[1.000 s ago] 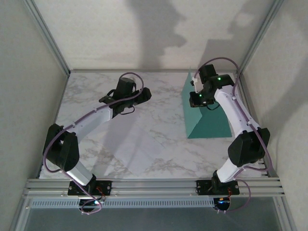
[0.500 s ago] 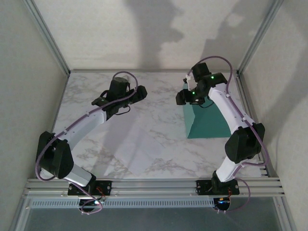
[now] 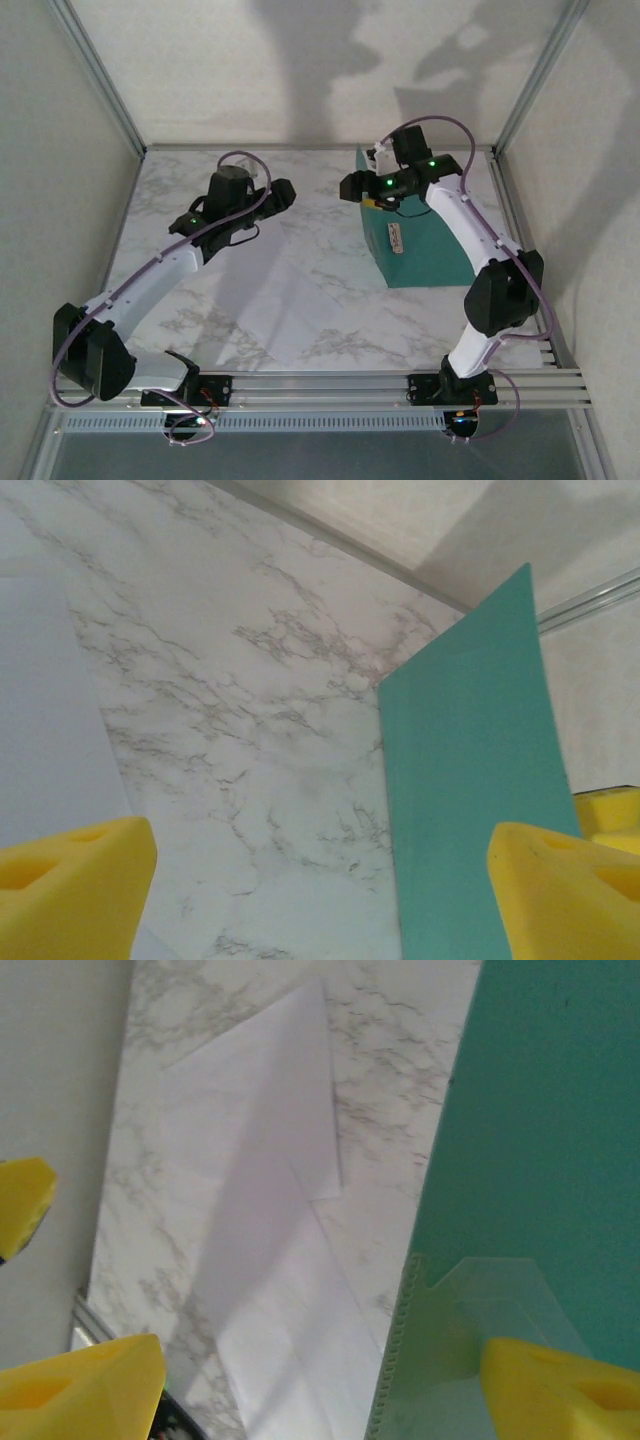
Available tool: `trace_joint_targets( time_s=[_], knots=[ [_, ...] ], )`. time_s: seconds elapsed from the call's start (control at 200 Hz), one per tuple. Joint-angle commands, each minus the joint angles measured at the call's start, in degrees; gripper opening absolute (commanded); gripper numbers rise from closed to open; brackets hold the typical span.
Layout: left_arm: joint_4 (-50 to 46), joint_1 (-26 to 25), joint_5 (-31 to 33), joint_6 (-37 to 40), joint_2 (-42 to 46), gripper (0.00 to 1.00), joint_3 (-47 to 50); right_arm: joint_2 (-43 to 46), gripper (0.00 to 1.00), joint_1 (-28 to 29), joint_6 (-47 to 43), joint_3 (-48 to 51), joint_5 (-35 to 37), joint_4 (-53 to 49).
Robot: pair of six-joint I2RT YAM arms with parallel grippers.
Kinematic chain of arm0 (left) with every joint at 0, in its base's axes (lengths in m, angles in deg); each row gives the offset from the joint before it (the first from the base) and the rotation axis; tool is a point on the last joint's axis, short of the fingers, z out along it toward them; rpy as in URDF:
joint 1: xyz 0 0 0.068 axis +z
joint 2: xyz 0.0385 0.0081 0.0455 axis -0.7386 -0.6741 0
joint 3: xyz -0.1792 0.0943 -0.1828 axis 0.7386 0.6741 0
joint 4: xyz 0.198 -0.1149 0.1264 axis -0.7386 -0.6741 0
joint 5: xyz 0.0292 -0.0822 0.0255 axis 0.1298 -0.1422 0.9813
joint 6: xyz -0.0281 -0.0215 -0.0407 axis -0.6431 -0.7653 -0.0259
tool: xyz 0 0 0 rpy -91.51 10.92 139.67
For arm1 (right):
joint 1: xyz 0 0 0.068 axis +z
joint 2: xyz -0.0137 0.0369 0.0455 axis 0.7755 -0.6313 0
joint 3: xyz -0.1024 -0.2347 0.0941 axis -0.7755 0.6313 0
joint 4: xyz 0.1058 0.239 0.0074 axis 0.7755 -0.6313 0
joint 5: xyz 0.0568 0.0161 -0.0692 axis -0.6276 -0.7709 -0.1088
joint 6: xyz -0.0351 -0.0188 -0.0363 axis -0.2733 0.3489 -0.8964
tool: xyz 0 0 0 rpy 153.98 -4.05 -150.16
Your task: Put the files into the folder
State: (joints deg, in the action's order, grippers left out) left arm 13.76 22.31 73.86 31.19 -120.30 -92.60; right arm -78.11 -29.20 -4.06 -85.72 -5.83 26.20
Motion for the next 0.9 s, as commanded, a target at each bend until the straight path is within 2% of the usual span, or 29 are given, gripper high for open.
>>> trace_joint_targets(
  time_s=[0.0, 0.305, 0.491, 0.891],
  knots=[
    [-2.11, 0.86, 2.94, 0.14, 3.62, 0.87, 1.24, -1.56, 0.85, 0.98, 4.07, 0.99, -4.54, 5.68],
    [-5.01, 1.90, 5.26, 0.44, 8.39, 0.89, 2.07, -4.09, 0.91, 2.06, 8.02, 2.10, -5.94, 11.13],
    [-5.50, 2.10, 5.39, 0.74, 9.32, 0.90, 2.42, -1.75, 0.92, 2.63, 10.44, 6.10, -4.52, 17.27],
    [-4.70, 2.12, 3.91, 0.67, 8.20, 0.91, 3.31, -0.58, 0.92, 2.65, 9.67, 6.98, -3.39, 16.74]
  ],
)
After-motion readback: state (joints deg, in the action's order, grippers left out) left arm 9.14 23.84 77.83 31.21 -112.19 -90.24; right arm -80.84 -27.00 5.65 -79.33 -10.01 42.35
